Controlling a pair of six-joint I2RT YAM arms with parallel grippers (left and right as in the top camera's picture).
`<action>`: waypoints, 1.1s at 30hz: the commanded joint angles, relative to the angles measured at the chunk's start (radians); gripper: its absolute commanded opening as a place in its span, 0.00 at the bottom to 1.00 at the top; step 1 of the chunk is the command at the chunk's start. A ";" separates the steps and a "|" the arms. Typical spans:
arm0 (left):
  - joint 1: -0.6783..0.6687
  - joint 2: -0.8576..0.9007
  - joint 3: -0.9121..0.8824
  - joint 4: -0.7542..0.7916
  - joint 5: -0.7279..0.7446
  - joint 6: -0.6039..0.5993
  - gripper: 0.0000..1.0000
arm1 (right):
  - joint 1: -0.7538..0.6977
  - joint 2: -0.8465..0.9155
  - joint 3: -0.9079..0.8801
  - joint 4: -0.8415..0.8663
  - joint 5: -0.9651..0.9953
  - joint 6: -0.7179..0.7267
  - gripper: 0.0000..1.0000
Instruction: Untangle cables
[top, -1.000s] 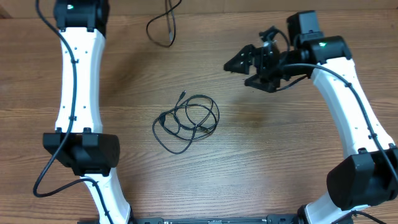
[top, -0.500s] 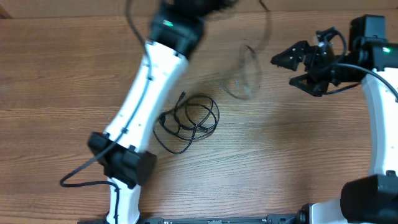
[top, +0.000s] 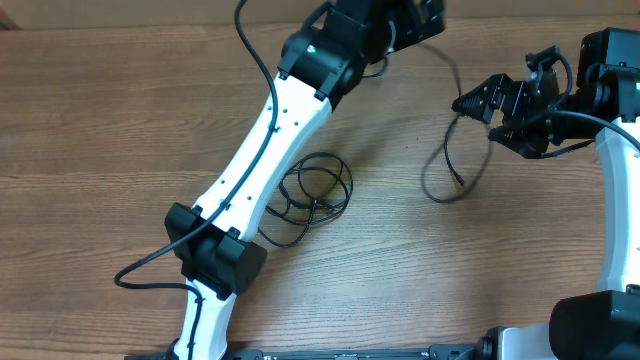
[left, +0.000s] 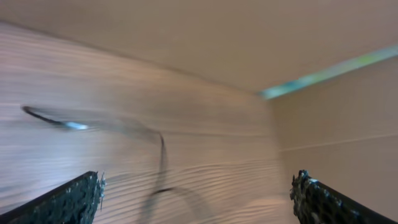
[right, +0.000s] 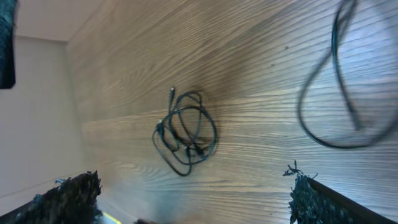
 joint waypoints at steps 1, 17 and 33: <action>0.026 0.002 0.011 -0.062 -0.055 0.134 1.00 | -0.005 -0.020 0.027 0.001 0.067 -0.016 1.00; 0.219 0.002 0.011 -0.703 -0.164 0.217 0.99 | 0.006 0.033 -0.047 0.085 0.443 0.196 1.00; 0.318 0.003 0.010 -0.932 -0.235 0.224 1.00 | 0.117 0.264 -0.058 0.255 0.422 0.253 1.00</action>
